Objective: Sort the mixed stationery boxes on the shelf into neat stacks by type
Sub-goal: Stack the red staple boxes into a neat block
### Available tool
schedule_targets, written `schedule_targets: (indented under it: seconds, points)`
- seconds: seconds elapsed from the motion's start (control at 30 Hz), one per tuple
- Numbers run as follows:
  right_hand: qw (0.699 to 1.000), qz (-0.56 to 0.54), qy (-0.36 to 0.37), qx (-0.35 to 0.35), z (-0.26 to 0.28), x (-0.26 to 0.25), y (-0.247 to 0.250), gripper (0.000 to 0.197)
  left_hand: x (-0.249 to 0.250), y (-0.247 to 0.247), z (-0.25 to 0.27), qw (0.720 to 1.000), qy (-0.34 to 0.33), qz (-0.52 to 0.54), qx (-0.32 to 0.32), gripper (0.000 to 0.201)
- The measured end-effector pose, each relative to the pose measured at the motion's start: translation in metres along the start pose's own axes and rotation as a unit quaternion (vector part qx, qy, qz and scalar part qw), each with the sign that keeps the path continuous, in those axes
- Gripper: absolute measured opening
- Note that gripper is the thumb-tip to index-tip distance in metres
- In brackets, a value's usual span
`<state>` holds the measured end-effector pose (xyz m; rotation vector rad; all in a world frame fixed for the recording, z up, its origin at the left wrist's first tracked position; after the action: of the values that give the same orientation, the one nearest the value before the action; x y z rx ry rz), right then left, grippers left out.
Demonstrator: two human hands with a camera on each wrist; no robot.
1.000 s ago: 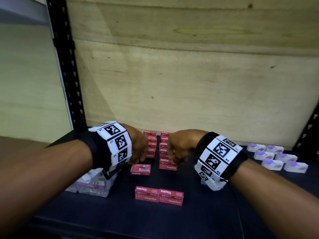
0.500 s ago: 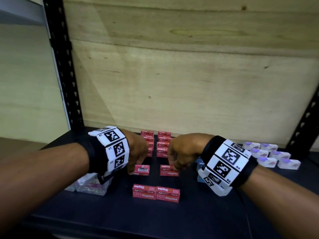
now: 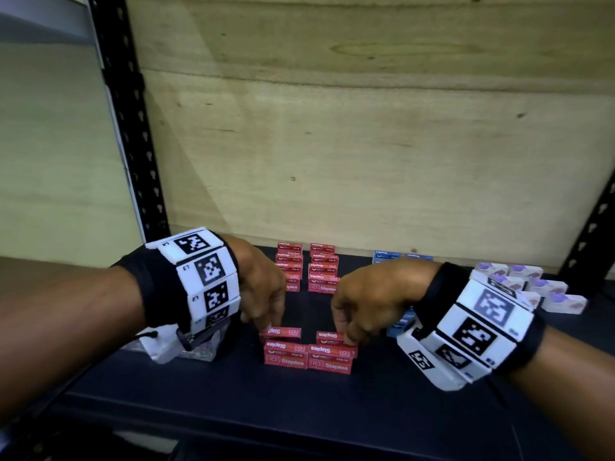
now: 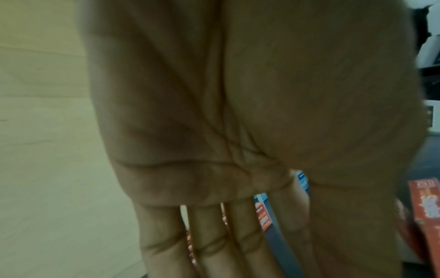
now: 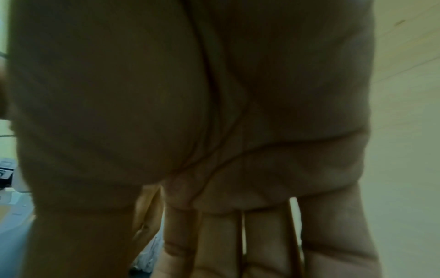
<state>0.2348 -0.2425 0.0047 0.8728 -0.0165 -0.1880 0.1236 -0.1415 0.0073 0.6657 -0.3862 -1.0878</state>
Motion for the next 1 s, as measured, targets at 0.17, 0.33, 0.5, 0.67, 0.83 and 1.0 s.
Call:
schedule_targets:
  seconds: [0.17, 0.33, 0.5, 0.67, 0.83, 1.0]
  points:
    - [1.000, -0.025, 0.001, -0.009, 0.002, 0.001, -0.005, 0.016, 0.000, -0.006, 0.006, 1.000, -0.009, 0.023, -0.003, 0.026]
    - [0.999, -0.033, -0.003, -0.003, 0.009, 0.002, -0.007, 0.017, 0.002, -0.008, 0.007, 0.998, 0.004, 0.059, 0.016, 0.031]
    - [0.999, -0.043, -0.020, -0.015, 0.019, 0.000, -0.009, 0.032, 0.003, -0.011, 0.009, 0.997, 0.007, 0.077, 0.004, 0.053]
    - [0.999, 0.007, -0.033, -0.016, 0.012, -0.007, -0.019, 0.048, 0.005, -0.018, 0.008, 0.999, 0.014, 0.038, -0.014, 0.057]
    - [0.998, 0.055, -0.033, 0.013, 0.007, -0.011, -0.022, 0.043, 0.009, -0.022, 0.001, 0.999, 0.015, 0.027, 0.018, 0.049]
    - [0.997, 0.062, -0.027, 0.028, 0.004, -0.014, -0.023, 0.042, 0.014, -0.021, -0.004, 0.999, 0.007, 0.012, 0.038, 0.052]
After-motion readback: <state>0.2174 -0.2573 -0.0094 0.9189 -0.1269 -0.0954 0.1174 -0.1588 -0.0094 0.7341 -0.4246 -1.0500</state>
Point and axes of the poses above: each hand's wrist, its own z-axis away from the middle knuckle, its own y-axis out of the back of the hand, x = y × z, the point moved 3 cm from there along -z, towards the middle knuckle, and after that the axes turned 7 degrees about -x, right-handed, at the moved point
